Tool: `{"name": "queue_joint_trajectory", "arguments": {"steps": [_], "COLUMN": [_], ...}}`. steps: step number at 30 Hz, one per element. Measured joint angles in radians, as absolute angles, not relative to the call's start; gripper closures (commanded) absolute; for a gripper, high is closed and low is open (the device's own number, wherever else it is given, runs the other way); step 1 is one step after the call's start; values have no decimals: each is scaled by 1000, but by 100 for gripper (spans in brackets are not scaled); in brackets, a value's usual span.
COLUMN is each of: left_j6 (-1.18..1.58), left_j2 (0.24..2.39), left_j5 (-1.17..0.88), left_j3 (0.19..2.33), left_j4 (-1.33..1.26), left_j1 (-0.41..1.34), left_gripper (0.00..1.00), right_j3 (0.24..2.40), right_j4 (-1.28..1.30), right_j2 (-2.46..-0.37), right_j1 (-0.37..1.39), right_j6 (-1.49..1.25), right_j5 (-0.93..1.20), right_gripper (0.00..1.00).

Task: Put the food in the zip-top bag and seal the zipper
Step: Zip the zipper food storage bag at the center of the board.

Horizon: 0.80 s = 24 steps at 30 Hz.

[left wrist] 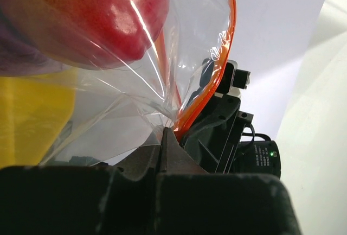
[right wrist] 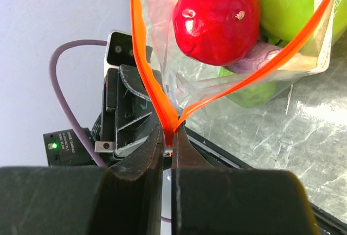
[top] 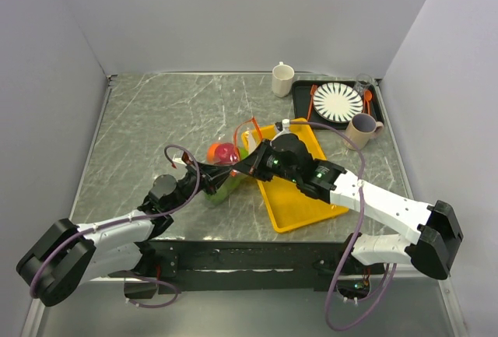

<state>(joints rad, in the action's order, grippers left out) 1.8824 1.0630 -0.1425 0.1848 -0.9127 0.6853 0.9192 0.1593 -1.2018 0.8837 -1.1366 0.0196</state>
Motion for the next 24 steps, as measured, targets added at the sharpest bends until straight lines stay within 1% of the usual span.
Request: {"name": "queue_joint_trajectory", "arguments": {"steps": [8, 18, 24], "left_j6": [1865, 1823, 1817], "left_j2": [1053, 933, 898], "left_j5": [-143, -142, -143], "left_j3": [173, 151, 138], "left_j4": [-908, -805, -780], "left_j1": [685, 685, 685], "left_gripper": [99, 99, 99], "right_j3": [930, 930, 931], "right_j4": [174, 175, 174], "right_j2": [-1213, -1214, -1214], "right_j1": [875, 870, 865], "right_j6": [-1132, -1129, -1129], "right_j5": [29, 60, 60], "right_gripper": [91, 91, 90]}}
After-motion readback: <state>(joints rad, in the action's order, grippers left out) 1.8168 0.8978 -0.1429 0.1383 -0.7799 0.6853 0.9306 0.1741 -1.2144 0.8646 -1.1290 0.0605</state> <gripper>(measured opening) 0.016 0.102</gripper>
